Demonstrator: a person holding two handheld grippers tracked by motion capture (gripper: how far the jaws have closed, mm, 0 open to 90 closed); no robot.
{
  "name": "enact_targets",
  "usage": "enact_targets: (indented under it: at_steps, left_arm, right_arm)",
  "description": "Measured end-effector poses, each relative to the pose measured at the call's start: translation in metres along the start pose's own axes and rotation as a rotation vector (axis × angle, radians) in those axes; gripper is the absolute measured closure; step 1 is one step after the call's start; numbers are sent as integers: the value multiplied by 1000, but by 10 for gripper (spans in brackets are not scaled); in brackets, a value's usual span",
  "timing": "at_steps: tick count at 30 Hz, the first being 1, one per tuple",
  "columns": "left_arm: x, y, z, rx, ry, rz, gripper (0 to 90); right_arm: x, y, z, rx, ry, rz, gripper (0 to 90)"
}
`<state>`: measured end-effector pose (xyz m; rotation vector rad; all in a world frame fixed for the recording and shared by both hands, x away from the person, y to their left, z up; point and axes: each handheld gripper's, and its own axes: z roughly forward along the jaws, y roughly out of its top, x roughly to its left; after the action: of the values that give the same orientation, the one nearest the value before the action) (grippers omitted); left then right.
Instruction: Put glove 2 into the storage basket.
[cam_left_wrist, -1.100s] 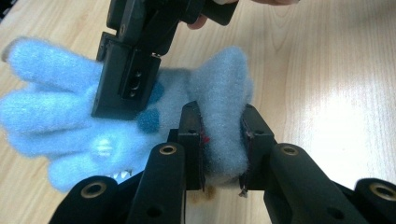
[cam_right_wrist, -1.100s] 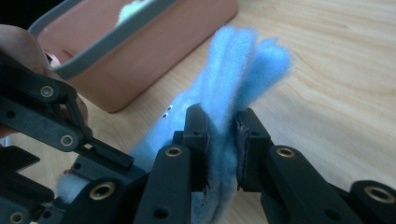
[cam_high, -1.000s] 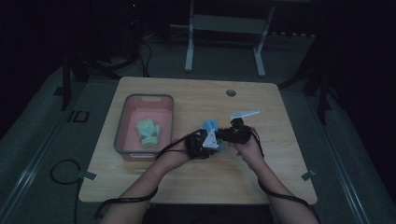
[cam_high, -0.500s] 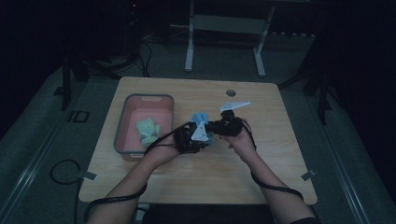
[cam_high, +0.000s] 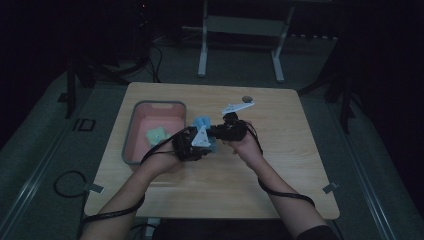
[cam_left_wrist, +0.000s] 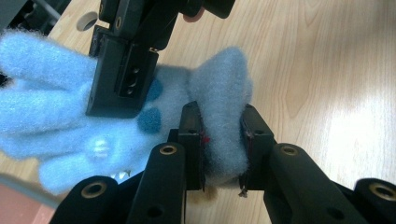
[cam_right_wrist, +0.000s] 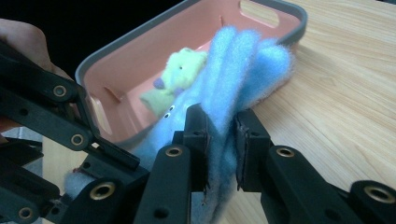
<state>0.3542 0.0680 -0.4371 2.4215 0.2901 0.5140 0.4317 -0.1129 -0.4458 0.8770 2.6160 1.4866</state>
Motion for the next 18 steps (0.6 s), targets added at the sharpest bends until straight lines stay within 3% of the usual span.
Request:
enact_targets:
  at_steps: [18]
  left_arm:
    - [15, -33, -29, 37, 47, -35, 751]
  right_arm:
    - [21, 31, 41, 22, 39, -41, 775]
